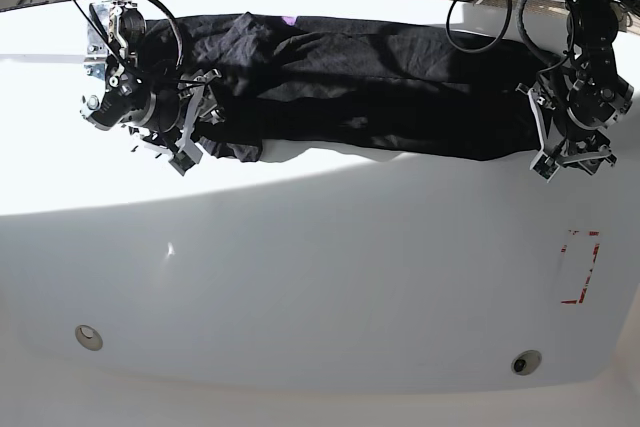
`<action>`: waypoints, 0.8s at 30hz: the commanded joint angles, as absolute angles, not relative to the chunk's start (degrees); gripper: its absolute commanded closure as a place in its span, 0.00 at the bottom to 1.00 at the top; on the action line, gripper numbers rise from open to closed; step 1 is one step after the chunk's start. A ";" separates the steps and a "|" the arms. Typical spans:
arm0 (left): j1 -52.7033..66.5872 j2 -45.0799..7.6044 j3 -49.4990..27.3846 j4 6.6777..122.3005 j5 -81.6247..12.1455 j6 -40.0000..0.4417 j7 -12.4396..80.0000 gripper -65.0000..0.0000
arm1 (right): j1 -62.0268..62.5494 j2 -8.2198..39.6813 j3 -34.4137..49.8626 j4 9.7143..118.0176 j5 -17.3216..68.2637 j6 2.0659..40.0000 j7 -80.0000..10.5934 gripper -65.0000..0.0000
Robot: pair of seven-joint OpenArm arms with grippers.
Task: Layout the t-shirt on the table in an organized manner, then fold the t-shirt properly
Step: 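Regrasp the folded shirt edge with the right gripper and press it flat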
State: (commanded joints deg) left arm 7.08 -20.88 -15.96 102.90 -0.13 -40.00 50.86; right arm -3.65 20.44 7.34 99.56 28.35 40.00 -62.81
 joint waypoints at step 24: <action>7.08 -20.88 -15.96 102.90 -0.13 -40.00 50.86 0.33 | -3.38 19.03 7.52 102.73 28.88 40.00 -63.34 1.00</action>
